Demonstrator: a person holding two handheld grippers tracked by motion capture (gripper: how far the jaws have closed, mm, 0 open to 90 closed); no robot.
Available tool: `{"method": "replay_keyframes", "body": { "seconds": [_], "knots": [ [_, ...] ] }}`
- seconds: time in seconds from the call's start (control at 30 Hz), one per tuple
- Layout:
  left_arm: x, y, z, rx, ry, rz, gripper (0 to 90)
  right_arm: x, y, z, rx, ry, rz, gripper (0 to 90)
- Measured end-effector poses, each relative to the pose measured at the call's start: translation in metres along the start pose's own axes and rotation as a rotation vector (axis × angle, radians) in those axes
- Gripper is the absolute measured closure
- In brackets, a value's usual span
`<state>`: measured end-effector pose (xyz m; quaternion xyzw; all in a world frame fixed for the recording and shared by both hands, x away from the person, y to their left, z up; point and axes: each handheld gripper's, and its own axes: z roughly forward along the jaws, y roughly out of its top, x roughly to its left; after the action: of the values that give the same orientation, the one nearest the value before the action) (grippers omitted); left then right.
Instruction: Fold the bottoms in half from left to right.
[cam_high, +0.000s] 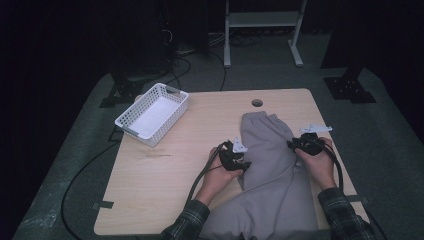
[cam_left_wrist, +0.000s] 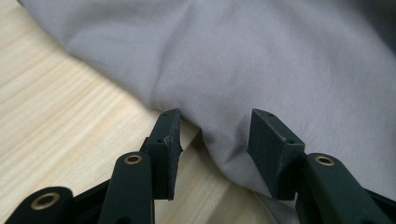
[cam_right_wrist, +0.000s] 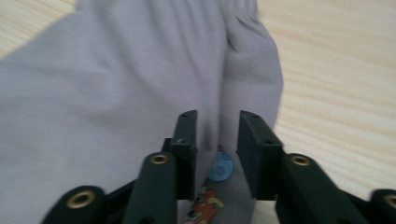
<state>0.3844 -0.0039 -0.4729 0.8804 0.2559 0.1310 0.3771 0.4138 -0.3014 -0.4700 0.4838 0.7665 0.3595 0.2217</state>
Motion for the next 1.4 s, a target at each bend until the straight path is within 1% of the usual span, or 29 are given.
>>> {"method": "replay_keyframes", "body": {
  "seconds": [0.07,0.17,0.2,0.27,0.33,0.37,0.47,0.5,0.53,0.6,0.7,0.8,0.83,0.93,0.97,1.0,1.03,1.07,1.13,1.17,1.2,1.27,1.4],
  "knots": [
    [-0.001,-0.001,0.002,0.005,-0.002,0.006,53.3,0.006,0.002,-0.009,-0.010,0.021,-0.027,62.9],
    [-0.001,-0.002,0.002,0.004,-0.004,0.001,54.0,0.015,0.003,-0.020,-0.020,0.060,-0.049,60.2],
    [-0.001,-0.002,0.002,0.001,-0.006,-0.010,54.1,0.019,0.003,-0.025,-0.027,0.074,-0.057,59.9],
    [0.000,-0.003,0.001,-0.003,-0.012,-0.019,55.0,0.028,0.002,-0.034,-0.032,0.107,-0.071,58.7],
    [0.001,-0.005,0.001,-0.014,-0.020,-0.031,55.8,0.038,0.000,-0.043,-0.045,0.166,-0.089,57.4],
    [0.001,-0.006,0.002,-0.019,-0.022,-0.033,56.1,0.045,-0.002,-0.050,-0.056,0.215,-0.103,57.0],
    [0.000,-0.006,0.001,-0.019,-0.022,-0.026,57.5,0.061,-0.006,-0.062,-0.073,0.301,-0.133,55.9],
    [0.000,-0.007,0.001,-0.021,-0.023,-0.026,57.6,0.068,-0.007,-0.067,-0.083,0.345,-0.147,55.6],
    [0.000,-0.007,0.001,-0.022,-0.024,-0.026,57.6,0.073,-0.009,-0.069,-0.083,0.368,-0.152,55.1],
    [0.001,-0.007,0.001,-0.022,-0.025,-0.026,57.6,0.084,-0.012,-0.072,-0.085,0.426,-0.180,54.2],
    [0.001,-0.007,0.001,-0.024,-0.028,-0.025,57.7,0.103,-0.017,-0.072,-0.074,0.495,-0.231,53.2],
    [0.001,-0.007,0.001,-0.028,-0.027,-0.025,57.7,0.115,-0.020,-0.067,-0.059,0.542,-0.265,52.7],
    [0.001,-0.007,0.001,-0.028,-0.027,-0.024,57.8,0.118,-0.020,-0.066,-0.054,0.549,-0.275,52.6],
    [0.001,-0.008,0.001,-0.030,-0.028,-0.023,57.9,0.129,-0.022,-0.058,-0.024,0.568,-0.325,52.6],
    [0.001,-0.008,0.001,-0.029,-0.029,-0.021,57.9,0.132,-0.022,-0.054,-0.010,0.575,-0.342,53.8],
    [0.001,-0.008,0.001,-0.028,-0.030,-0.020,57.9,0.134,-0.023,-0.052,-0.002,0.571,-0.358,55.9],
    [0.002,-0.008,0.001,-0.029,-0.031,-0.020,57.9,0.137,-0.024,-0.049,0.016,0.561,-0.374,60.9],
    [0.002,-0.008,0.001,-0.029,-0.031,-0.020,58.0,0.139,-0.025,-0.047,0.041,0.558,-0.400,71.7],
    [0.002,-0.008,0.001,-0.032,-0.031,-0.021,58.0,0.139,-0.026,-0.048,0.053,0.564,-0.401,83.5],
    [0.002,-0.008,0.001,-0.032,-0.031,-0.021,58.1,0.138,-0.027,-0.049,0.056,0.575,-0.399,88.1],
    [0.002,-0.008,0.002,-0.033,-0.031,-0.021,58.1,0.137,-0.027,-0.051,0.064,0.581,-0.392,88.8],
    [0.002,-0.008,0.002,-0.037,-0.032,-0.021,58.2,0.132,-0.027,-0.059,0.061,0.589,-0.376,89.1],
    [0.002,-0.008,0.002,-0.038,-0.032,-0.022,58.3,0.121,-0.034,-0.074,0.062,0.578,-0.360,89.2]
  ]
}}
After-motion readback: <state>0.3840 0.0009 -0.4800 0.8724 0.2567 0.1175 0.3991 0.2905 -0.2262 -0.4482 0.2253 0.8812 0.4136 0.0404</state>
